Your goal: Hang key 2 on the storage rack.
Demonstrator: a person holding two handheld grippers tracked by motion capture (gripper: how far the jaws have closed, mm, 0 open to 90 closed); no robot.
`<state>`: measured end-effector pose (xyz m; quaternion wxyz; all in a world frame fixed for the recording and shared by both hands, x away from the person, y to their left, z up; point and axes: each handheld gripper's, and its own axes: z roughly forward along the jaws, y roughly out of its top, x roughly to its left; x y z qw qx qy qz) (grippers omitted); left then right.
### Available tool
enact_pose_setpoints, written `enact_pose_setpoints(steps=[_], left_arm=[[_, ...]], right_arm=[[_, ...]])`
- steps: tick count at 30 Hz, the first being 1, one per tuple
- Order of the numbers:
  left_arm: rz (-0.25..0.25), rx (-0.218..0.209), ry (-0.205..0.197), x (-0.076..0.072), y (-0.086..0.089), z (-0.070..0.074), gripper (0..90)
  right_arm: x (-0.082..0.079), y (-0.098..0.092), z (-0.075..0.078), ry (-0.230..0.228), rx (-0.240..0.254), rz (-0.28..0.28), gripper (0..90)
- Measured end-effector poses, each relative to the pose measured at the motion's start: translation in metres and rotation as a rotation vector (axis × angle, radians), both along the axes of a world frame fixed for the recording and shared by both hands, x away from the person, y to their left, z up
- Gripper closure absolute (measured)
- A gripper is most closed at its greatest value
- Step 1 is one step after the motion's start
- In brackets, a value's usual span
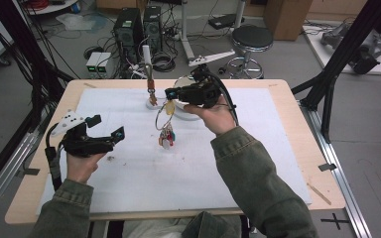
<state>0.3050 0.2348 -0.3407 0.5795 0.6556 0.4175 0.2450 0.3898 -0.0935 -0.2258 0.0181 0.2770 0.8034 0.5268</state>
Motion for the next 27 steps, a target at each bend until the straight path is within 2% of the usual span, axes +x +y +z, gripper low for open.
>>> enact_pose_setpoints(steps=[7, 12, 27], left_arm=[[-0.015, 0.013, 0.005, 0.001, -0.003, 0.002, 2.0], [-0.025, 0.021, -0.002, 0.001, -0.008, 0.004, 2.0], [-0.085, 0.054, 0.001, 0.011, -0.034, 0.003, 2.0]], right_arm=[[-0.001, 0.007, -0.002, -0.006, 0.004, 0.004, 87.7], [-0.002, 0.011, -0.003, 0.007, 0.016, -0.006, 87.7], [-0.003, 0.025, -0.009, 0.022, 0.033, -0.001, 87.7]])
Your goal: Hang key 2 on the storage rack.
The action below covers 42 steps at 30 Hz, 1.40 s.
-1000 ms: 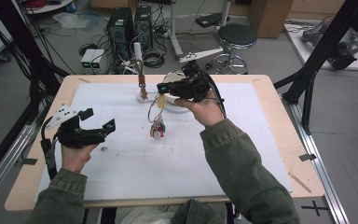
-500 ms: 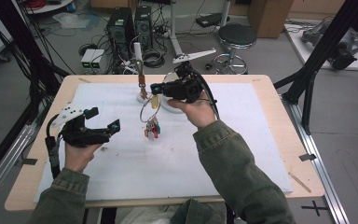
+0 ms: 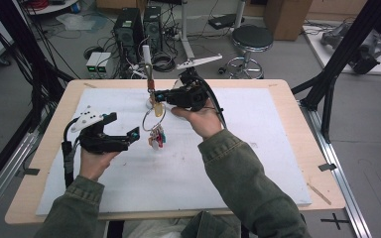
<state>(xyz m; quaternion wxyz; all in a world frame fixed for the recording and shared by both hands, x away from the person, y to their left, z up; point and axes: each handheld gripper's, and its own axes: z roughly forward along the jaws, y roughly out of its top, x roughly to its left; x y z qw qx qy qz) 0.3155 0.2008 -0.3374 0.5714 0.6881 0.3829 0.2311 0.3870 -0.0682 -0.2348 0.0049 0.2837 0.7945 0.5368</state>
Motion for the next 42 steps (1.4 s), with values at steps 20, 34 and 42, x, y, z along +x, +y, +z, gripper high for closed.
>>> enact_pose_setpoints(steps=[20, 34, 42], left_arm=[[-0.104, -0.045, -0.002, -0.003, -0.006, -0.001, 40.5], [-0.110, -0.128, 0.018, -0.002, 0.001, -0.002, 86.7], [-0.114, -0.137, 0.006, -0.002, 0.003, -0.002, 86.9]], right_arm=[[-0.004, 0.018, -0.007, 0.028, 0.026, 0.006, 87.6], [-0.002, 0.023, -0.012, 0.064, 0.067, -0.020, 87.6], [-0.003, 0.024, -0.015, 0.072, 0.079, -0.033, 84.9]])
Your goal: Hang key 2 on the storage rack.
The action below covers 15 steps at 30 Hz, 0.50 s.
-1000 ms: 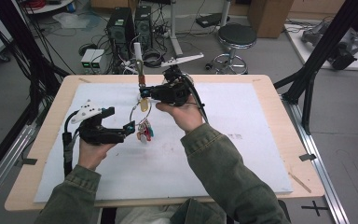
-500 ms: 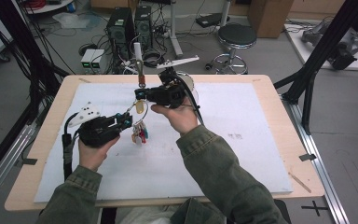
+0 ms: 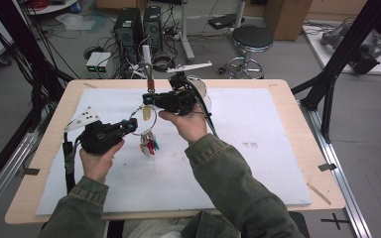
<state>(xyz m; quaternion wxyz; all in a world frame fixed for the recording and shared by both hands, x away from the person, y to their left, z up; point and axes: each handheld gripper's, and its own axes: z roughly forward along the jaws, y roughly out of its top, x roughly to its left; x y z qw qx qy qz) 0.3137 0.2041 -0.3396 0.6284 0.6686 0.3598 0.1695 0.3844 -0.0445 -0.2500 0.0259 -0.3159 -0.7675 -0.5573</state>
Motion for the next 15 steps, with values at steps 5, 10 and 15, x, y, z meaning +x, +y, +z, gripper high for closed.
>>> enact_pose_setpoints(steps=[5, 10, 15], left_arm=[[0.017, 0.025, -0.022, -0.001, 0.001, 0.000, 87.0], [0.027, 0.022, -0.021, -0.001, 0.004, 0.000, 86.9], [0.051, 0.016, -0.009, 0.000, 0.008, 0.000, 86.9]], right_arm=[[0.000, -0.006, -0.005, -0.033, -0.046, -0.085, 63.1], [0.001, -0.017, -0.007, -0.050, -0.104, -0.136, 36.6], [0.001, -0.034, -0.011, -0.065, -0.124, -0.218, 12.5]])
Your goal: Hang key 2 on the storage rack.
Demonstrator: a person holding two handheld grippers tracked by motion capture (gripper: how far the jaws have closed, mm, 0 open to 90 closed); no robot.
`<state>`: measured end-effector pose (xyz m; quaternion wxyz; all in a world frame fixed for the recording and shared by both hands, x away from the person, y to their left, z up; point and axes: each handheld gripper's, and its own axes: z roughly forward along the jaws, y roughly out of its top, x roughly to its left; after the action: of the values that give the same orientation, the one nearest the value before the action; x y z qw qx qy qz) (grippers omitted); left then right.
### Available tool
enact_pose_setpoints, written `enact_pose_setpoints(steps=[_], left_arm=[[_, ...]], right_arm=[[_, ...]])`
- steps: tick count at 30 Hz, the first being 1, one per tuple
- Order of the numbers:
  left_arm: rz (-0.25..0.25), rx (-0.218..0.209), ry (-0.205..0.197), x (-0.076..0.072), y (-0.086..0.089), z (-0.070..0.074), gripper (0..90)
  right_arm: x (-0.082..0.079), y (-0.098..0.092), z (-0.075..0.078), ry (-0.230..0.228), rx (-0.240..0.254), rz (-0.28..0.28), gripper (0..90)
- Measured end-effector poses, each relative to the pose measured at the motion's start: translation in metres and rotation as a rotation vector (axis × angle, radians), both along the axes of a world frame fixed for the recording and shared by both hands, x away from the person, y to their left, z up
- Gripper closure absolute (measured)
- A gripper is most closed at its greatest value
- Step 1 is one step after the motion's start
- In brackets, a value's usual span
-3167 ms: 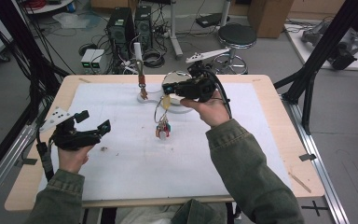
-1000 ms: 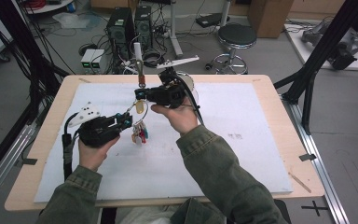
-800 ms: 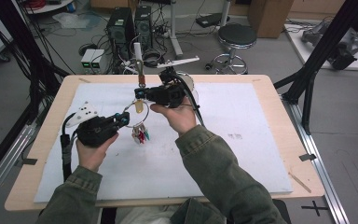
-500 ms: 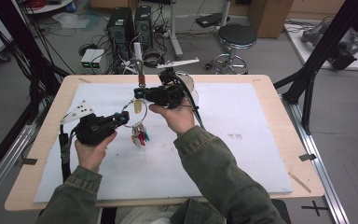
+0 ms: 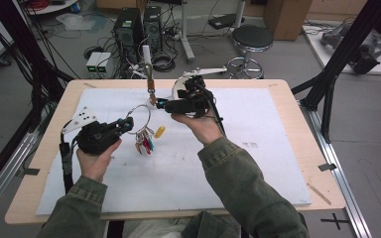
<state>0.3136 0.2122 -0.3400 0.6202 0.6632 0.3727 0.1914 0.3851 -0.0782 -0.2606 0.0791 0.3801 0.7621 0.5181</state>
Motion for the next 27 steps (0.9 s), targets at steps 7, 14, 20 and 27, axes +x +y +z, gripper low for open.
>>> enact_pose_setpoints(steps=[7, 14, 20, 27], left_arm=[[0.040, -0.021, -0.005, 0.005, 0.012, 0.000, 86.9], [0.066, -0.048, 0.025, 0.015, 0.022, 0.002, 86.9], [0.077, -0.034, 0.041, 0.021, 0.025, 0.005, 86.8], [0.098, -0.042, 0.093, 0.035, 0.029, 0.007, 86.8]], right_arm=[[0.001, -0.022, -0.009, -0.027, -0.032, -0.052, 0.8], [0.000, -0.041, -0.014, -0.062, -0.050, -0.070, 0.8], [-0.002, -0.054, -0.019, -0.076, -0.042, -0.082, 0.8], [-0.003, -0.068, -0.025, -0.068, -0.046, -0.103, 0.8]])
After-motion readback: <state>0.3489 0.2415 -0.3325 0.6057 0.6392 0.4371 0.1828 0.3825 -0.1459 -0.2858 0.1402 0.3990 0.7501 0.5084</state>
